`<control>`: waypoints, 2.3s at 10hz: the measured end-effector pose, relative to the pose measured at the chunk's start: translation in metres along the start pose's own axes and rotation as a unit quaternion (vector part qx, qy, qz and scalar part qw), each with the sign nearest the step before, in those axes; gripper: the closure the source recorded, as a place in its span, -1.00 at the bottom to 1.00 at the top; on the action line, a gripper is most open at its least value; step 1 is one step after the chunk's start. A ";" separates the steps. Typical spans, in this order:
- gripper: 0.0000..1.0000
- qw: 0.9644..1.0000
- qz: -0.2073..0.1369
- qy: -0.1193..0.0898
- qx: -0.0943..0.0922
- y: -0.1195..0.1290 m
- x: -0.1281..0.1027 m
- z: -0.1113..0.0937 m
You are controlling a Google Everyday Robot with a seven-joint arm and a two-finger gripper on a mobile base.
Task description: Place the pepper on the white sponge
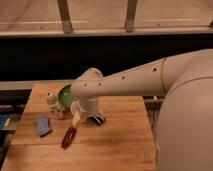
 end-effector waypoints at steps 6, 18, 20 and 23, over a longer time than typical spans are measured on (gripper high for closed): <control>-0.60 0.999 -0.024 -0.004 -0.043 0.044 0.002 0.024; -0.60 0.996 -0.069 0.028 -0.054 0.085 -0.012 0.085; -0.60 0.995 -0.068 0.036 -0.057 0.088 -0.015 0.096; -0.60 0.994 -0.075 0.046 -0.063 0.099 -0.024 0.113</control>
